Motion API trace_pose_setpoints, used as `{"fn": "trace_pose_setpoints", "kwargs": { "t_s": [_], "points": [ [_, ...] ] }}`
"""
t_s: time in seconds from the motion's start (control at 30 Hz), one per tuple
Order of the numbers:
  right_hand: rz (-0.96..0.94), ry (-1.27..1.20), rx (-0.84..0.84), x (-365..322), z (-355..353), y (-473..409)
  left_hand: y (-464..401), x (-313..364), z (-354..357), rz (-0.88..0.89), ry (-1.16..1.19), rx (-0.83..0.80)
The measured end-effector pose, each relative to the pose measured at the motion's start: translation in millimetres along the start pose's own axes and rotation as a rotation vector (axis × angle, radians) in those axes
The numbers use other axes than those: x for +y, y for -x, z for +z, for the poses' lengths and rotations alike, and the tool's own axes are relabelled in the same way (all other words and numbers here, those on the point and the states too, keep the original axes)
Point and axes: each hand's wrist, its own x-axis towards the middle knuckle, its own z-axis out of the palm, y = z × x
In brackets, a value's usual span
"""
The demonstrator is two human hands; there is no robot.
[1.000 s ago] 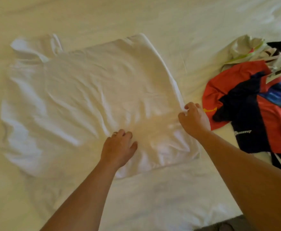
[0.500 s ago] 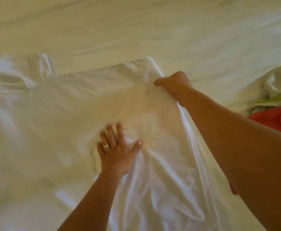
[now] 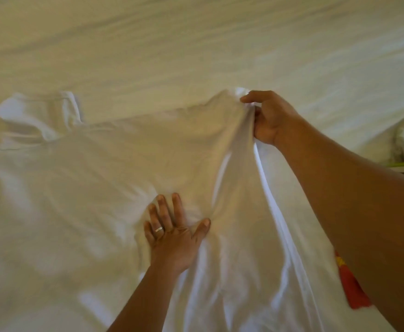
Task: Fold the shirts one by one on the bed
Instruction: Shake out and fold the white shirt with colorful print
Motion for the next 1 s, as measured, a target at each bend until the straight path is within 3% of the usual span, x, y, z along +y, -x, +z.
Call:
{"fn": "trace_pose_setpoints", "kwargs": {
  "t_s": [0.1, 0.23, 0.43, 0.67, 0.9, 1.0],
  "points": [
    [-0.167, -0.102, 0.162, -8.1, -16.6, -10.5, -0.5, -1.2, 0.0, -0.007, 0.006, 0.008],
    [-0.277, 0.429, 0.272, 7.0, -37.9, -9.6, 4.6, 0.0, 3.4, 0.012, -0.001, 0.09],
    [-0.207, 0.828, 0.248, 26.7, -51.9, 19.4, 30.1, 9.8, 16.4, 0.117, 0.011, 0.348],
    [0.075, 0.752, 0.119, 88.3, -88.8, 85.9, 108.1, 24.1, 74.8, 0.464, -0.123, 0.322],
    [0.121, 0.657, 0.094, 158.5, -149.9, 172.5, 184.2, 4.5, 116.6, 0.709, -0.192, 0.172],
    [0.161, 0.697, 0.052, 183.4, -168.6, 198.9, 191.0, -1.6, 126.4, 0.804, -0.267, 0.246]
  ]
}}
